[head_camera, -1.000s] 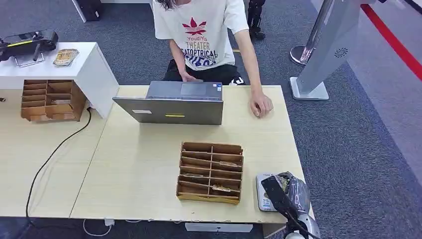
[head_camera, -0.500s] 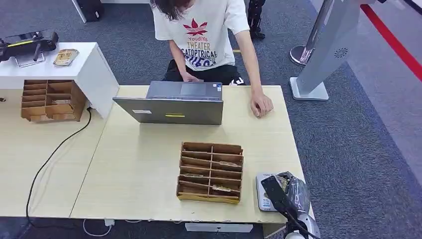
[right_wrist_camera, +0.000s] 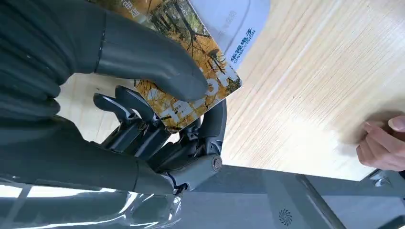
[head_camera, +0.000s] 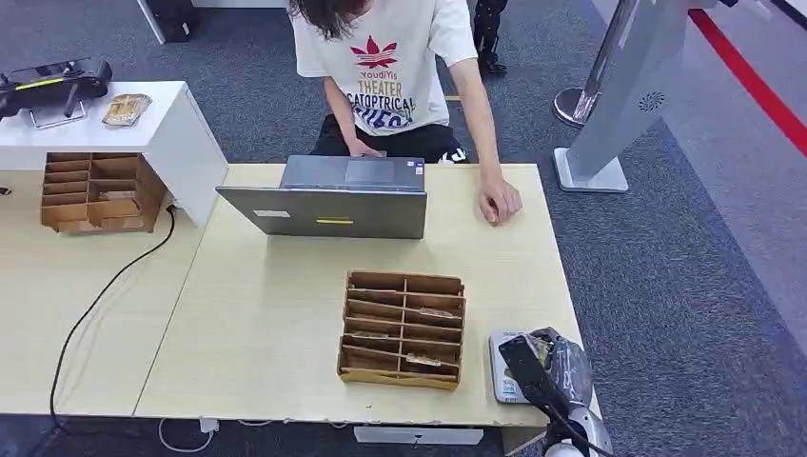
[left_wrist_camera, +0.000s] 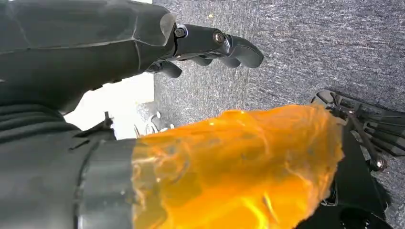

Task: Pass the card to the sensor for recognition and then transmit it.

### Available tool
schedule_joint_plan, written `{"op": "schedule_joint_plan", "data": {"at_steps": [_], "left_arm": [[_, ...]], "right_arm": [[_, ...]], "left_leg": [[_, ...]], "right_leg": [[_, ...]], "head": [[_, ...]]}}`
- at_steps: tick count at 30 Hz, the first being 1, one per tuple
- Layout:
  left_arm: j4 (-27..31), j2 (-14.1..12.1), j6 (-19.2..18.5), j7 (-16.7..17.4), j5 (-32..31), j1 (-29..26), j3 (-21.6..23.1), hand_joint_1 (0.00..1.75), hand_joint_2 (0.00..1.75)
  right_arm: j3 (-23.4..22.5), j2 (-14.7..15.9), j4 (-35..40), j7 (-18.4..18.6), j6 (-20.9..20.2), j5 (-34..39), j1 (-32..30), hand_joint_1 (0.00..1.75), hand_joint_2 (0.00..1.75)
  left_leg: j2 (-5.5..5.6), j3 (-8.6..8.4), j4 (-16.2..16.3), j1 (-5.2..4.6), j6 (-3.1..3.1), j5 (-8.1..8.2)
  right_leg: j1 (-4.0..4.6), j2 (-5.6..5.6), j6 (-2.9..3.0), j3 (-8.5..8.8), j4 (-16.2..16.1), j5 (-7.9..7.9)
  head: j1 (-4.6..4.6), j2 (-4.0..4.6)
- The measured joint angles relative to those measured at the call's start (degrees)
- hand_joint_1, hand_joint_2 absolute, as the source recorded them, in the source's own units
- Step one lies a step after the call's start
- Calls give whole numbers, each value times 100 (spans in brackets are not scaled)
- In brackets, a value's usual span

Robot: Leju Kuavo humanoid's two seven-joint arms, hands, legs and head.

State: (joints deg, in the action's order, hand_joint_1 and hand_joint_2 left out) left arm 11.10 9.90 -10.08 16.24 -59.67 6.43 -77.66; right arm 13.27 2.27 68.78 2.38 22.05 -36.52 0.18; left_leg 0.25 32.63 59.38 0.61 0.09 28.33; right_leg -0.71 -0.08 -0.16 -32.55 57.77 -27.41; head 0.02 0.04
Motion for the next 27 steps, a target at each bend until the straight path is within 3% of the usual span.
{"op": "schedule_joint_plan", "data": {"at_steps": [27], "left_arm": [[0, 0, 17, 0, 17, 0, 0, 0, 0]], "right_arm": [[0, -2, -24, -2, 15, -2, -3, 175, 175]], "left_leg": [[0, -1, 0, 0, 0, 0]], "right_leg": [[0, 0, 0, 0, 0, 0]], "head": [[0, 0]]}}
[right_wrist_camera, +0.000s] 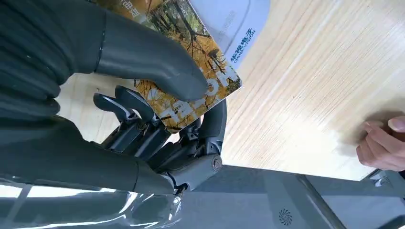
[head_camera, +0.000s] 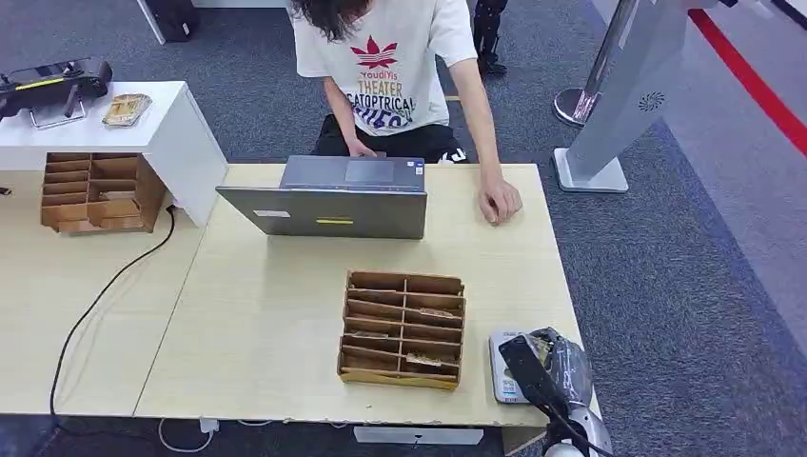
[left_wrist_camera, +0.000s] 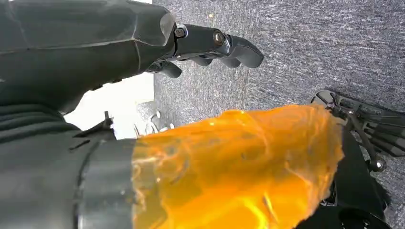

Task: Pass the card to the sensor for recognition and then transmit it.

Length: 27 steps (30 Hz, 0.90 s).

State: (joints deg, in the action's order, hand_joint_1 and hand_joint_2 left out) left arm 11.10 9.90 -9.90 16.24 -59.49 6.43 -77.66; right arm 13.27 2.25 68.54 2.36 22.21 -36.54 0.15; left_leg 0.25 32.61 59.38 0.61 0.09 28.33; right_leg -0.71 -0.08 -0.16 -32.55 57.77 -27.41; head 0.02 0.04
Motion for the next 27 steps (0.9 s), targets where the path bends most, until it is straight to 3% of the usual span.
{"op": "schedule_joint_plan", "data": {"at_steps": [27], "left_arm": [[0, 0, 31, 0, 17, 0, 0, 0, 0]], "right_arm": [[0, -2, -4, -2, 18, 2, -3, 175, 175]], "left_leg": [[0, 0, 0, 0, 0, 0]], "right_leg": [[0, 0, 0, 0, 0, 0]], "head": [[0, 0]]}}
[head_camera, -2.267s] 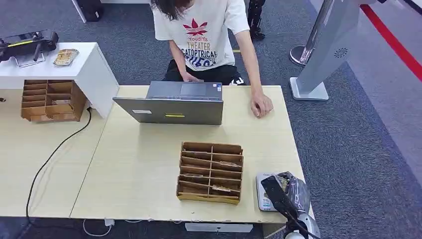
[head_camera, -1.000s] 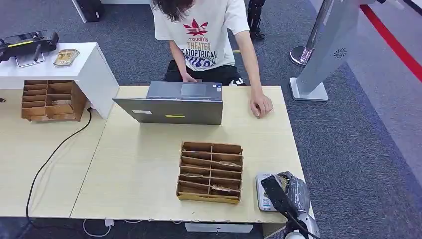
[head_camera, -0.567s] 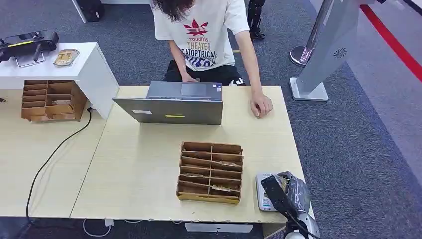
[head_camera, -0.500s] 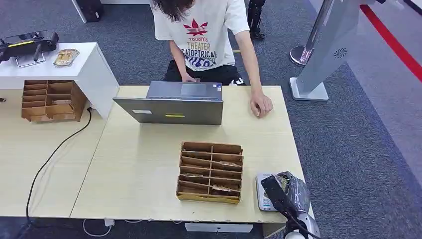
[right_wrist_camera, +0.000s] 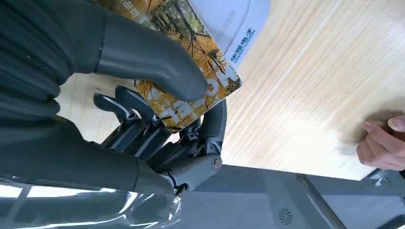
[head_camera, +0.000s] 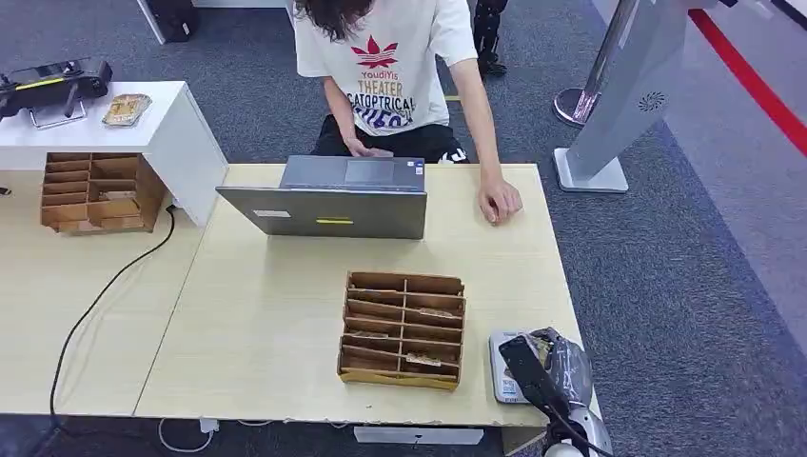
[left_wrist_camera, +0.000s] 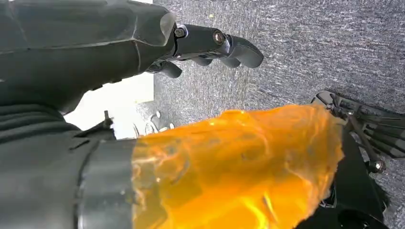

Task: Pass the card to the sensor for recognition and then transmit it.

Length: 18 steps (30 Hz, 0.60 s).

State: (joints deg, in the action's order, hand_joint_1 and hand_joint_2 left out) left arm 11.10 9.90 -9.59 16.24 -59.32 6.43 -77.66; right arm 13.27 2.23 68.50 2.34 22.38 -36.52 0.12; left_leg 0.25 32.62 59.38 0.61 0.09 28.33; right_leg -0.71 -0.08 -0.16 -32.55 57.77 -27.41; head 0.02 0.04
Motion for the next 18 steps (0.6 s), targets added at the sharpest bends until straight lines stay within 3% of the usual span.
{"op": "schedule_joint_plan", "data": {"at_steps": [10, 18], "left_arm": [[0, 0, 0, 0, -2, 0, 0, 0, 0], [0, 0, 4, 0, 31, -1, 0, 0, 0]], "right_arm": [[0, -2, -22, -15, 22, 0, 2, 175, 175], [11, -48, 114, -271, 330, 13, -95, 175, 175]], "left_leg": [[0, 0, 0, 0, 0, 0], [2, 5, 0, 0, 0, 0]], "right_leg": [[0, 0, 0, 0, 0, 0], [0, 1, 0, -2, 0, 0]], "head": [[0, 0], [0, 0]]}}
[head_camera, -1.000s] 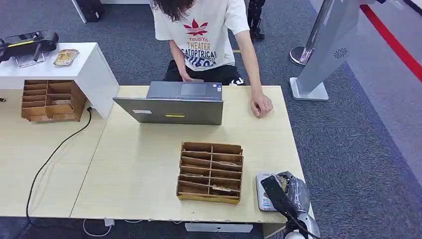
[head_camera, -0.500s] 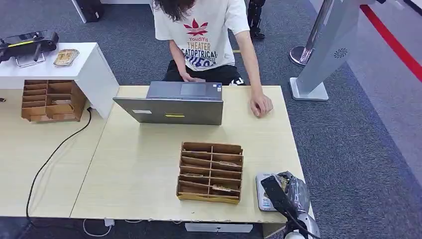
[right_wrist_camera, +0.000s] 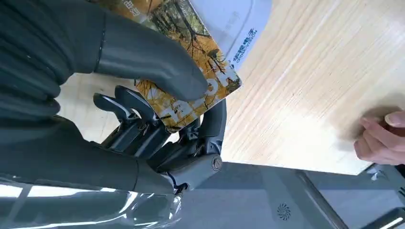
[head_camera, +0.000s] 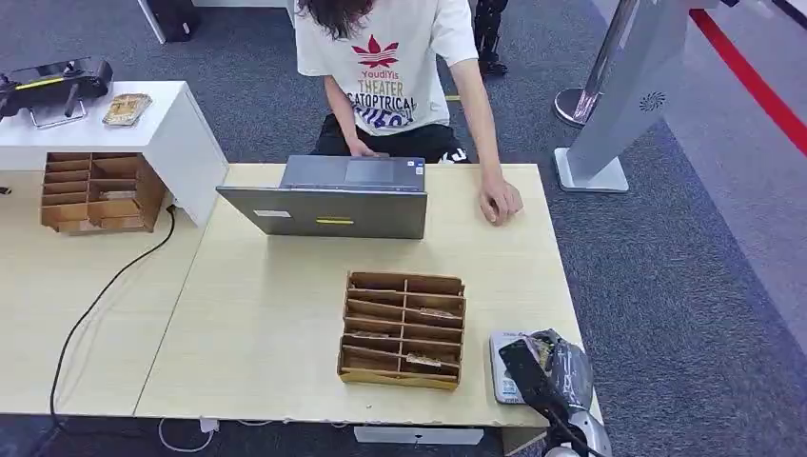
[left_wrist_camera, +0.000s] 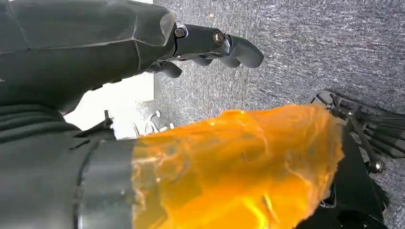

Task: Pass the card to the sensor for recognition and then transmit it.

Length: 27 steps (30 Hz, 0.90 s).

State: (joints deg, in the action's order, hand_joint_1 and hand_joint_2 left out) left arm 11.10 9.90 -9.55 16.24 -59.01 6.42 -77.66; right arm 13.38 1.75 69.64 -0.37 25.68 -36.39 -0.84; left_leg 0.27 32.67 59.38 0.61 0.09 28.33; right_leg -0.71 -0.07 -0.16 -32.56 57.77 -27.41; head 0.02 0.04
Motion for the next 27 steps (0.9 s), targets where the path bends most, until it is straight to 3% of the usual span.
{"op": "schedule_joint_plan", "data": {"at_steps": [14, 27], "left_arm": [[0, 28, 55, -59, 107, -1, -4, 0, 0], [0, 37, 7, -131, 77, -2, -7, 0, 0]], "right_arm": [[665, -70, 2195, -662, 1130, -116, -605, 175, 175], [1132, -70, 3029, -1272, 1228, 181, -624, 175, 175]], "left_leg": [[-1, 17, -3, 1, 0, 0], [-1, 20, -2, 1, 0, 0]], "right_leg": [[0, -1, 1, -20, 1, -3], [0, 0, 0, -20, 1, -3]], "head": [[0, 0], [0, 0]]}}
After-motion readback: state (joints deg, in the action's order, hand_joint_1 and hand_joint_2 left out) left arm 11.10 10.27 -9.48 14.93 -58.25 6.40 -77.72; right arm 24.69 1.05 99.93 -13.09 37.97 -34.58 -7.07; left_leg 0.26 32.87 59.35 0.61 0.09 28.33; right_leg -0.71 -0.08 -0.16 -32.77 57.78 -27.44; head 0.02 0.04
